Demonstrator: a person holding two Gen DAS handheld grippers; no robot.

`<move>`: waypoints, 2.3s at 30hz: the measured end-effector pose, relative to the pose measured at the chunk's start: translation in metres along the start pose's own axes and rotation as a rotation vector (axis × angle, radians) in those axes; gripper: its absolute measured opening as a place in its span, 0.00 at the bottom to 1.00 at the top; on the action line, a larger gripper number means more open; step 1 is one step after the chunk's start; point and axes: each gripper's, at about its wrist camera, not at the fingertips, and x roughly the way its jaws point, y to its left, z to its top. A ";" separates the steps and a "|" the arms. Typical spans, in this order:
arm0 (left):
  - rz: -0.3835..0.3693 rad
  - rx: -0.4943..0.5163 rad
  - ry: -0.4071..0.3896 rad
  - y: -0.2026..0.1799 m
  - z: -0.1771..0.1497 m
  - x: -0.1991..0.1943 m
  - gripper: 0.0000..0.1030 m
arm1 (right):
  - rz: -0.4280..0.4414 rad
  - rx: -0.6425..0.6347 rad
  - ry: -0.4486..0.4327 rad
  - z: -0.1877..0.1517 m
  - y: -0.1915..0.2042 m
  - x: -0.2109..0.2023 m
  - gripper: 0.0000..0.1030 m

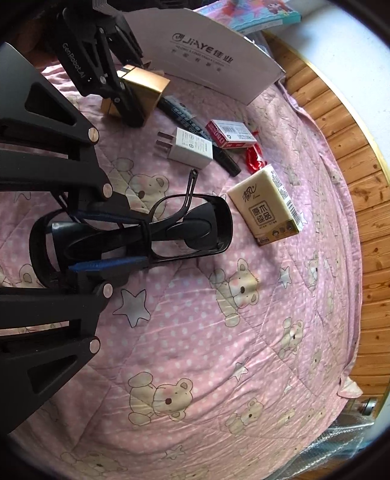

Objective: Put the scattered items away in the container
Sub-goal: 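Carry the gold tin and black glasses over the open box with both tools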

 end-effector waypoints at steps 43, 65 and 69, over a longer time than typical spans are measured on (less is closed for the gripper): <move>0.113 -0.021 -0.153 0.026 -0.019 -0.113 0.48 | 0.063 -0.152 -0.074 -0.030 0.107 -0.067 0.11; 0.058 -0.194 -0.364 0.120 -0.007 -0.214 0.48 | 0.176 -0.321 -0.154 0.007 0.243 -0.111 0.11; 0.087 -0.240 -0.372 0.151 -0.008 -0.220 0.48 | 0.238 -0.327 -0.144 0.015 0.272 -0.111 0.11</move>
